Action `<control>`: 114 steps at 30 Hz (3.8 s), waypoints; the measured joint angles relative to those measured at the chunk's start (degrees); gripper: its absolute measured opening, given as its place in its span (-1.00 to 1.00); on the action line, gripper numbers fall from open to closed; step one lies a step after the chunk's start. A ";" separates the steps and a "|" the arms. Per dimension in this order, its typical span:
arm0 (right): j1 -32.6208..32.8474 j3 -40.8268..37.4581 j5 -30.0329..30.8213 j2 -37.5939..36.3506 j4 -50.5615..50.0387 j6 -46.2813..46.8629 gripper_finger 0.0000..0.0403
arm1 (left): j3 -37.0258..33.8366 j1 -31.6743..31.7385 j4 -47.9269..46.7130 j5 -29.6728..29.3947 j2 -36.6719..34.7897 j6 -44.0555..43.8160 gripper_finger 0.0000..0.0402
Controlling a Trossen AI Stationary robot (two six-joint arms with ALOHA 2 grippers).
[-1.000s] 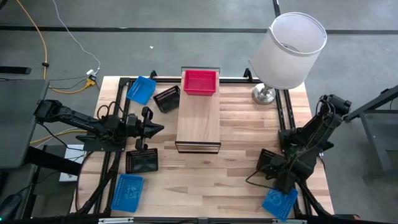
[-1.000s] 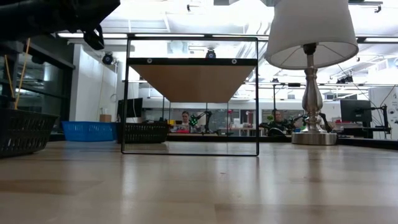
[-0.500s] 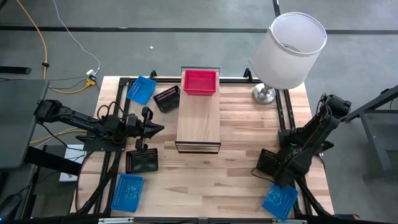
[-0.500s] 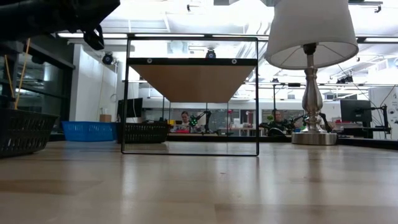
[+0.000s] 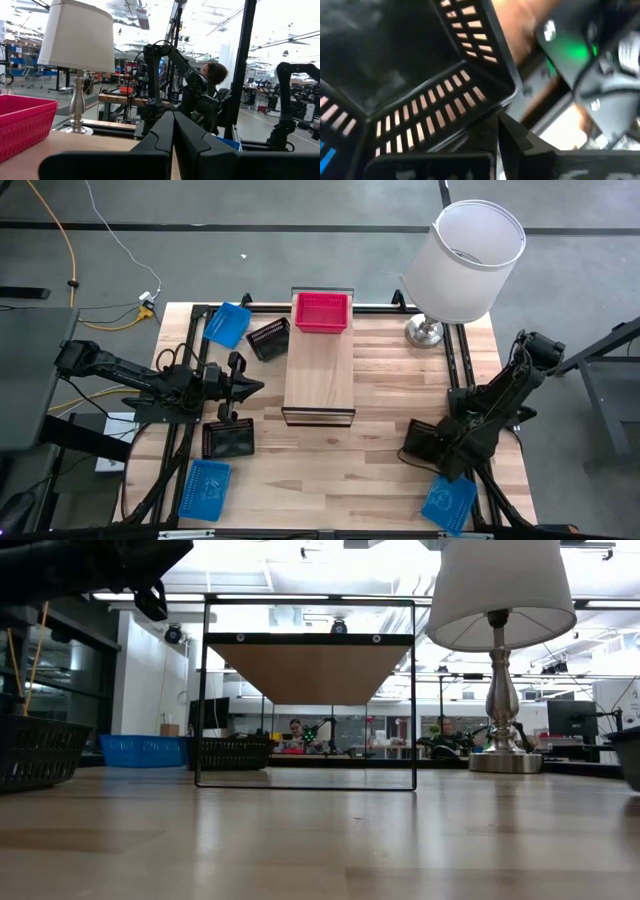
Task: Stack baskets on shelf by color
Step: Put the bottom right black bin on the shelf
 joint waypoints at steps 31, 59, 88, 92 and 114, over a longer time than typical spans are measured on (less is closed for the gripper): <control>-6.00 11.23 15.80 -0.04 -5.90 -1.10 -1.00 | 0.00 0.00 -1.99 -0.49 0.01 -1.51 -1.00; -0.09 1.60 16.93 -0.26 2.13 24.70 -0.11 | 0.00 0.00 -2.55 -0.47 0.01 -2.95 -1.00; -0.42 16.34 27.46 -6.47 -7.74 12.41 -0.99 | 0.00 0.00 -2.80 -0.90 0.01 -3.94 -1.00; -0.44 28.06 41.74 -6.54 -14.45 6.46 -1.00 | 0.00 0.00 -2.80 -0.92 0.00 -3.93 -1.00; -38.21 26.50 68.75 -6.32 26.15 -36.66 -1.00 | 0.00 0.00 -2.51 -1.09 0.00 -3.93 -1.00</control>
